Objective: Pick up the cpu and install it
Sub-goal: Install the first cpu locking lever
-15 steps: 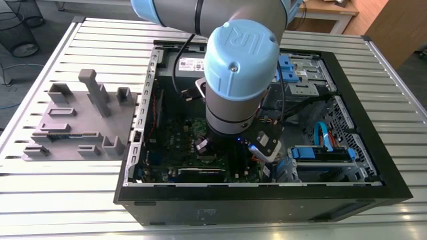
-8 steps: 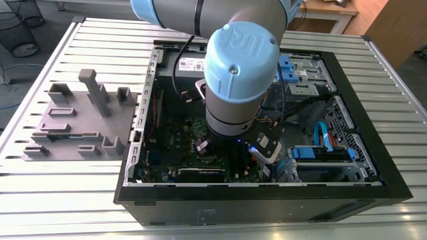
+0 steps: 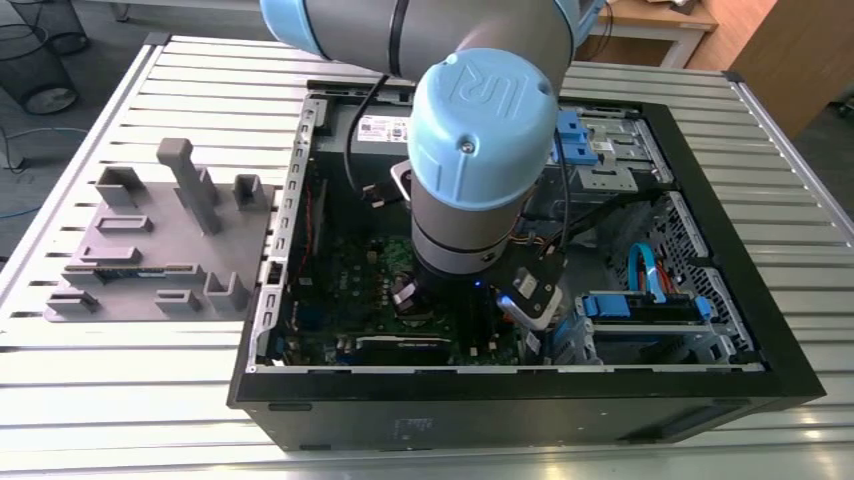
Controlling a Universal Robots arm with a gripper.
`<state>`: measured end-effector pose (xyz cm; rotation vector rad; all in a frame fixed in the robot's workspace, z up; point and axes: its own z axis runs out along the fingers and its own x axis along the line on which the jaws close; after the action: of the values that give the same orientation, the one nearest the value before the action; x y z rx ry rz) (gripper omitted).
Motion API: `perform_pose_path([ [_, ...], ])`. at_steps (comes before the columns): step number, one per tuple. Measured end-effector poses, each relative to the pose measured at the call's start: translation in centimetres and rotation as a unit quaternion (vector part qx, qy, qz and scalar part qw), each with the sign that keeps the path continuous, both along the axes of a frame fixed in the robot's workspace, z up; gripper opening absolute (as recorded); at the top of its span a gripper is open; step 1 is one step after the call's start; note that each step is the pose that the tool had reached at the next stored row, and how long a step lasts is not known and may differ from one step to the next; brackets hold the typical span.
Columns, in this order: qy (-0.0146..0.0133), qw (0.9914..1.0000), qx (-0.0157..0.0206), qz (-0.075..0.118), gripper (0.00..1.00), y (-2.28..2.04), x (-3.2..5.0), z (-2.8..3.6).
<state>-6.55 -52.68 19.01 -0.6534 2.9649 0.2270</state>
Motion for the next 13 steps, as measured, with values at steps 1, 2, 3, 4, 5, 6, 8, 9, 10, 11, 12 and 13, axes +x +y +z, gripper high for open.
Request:
perform_pose_path([
  [1, 0.0, 1.0, 0.0001, 0.0, 0.11, -0.01, 0.0, -0.03],
  [2, 0.0, 1.0, 0.0001, 0.0, 0.11, -0.04, -0.01, -0.05],
  [3, 0.0, 1.0, 0.0, 0.0, 0.11, -0.07, 0.0, -0.06],
  [4, 0.0, 1.0, 0.0, 0.0, 0.11, -0.12, 0.0, -0.06],
  [5, -0.0001, 1.0, -0.0001, -0.001, 0.11, -0.18, 0.0, -0.07],
  [6, -0.0001, 1.0, -0.0002, -0.001, 0.11, -0.25, 0.0, -0.07],
  [8, 0.0, 1.0, -0.0003, -0.001, 0.11, -0.39, 0.0, -0.06],
  [9, 0.0, 1.0, -0.0004, -0.001, 0.11, -0.43, 0.0, -0.06],
  [10, 0.0, 1.0, -0.0005, -0.001, 0.11, -0.46, -0.01, -0.05],
  [11, 0.0, 1.0, -0.0005, -0.001, 0.11, -0.46, 0.0, -0.05],
  [12, 0.0, 1.0, -0.0005, -0.001, 0.11, -0.46, 0.0, -0.06],
  [13, 0.0, 1.0, -0.0005, -0.001, 0.11, -0.48, 0.0, -0.06],
])
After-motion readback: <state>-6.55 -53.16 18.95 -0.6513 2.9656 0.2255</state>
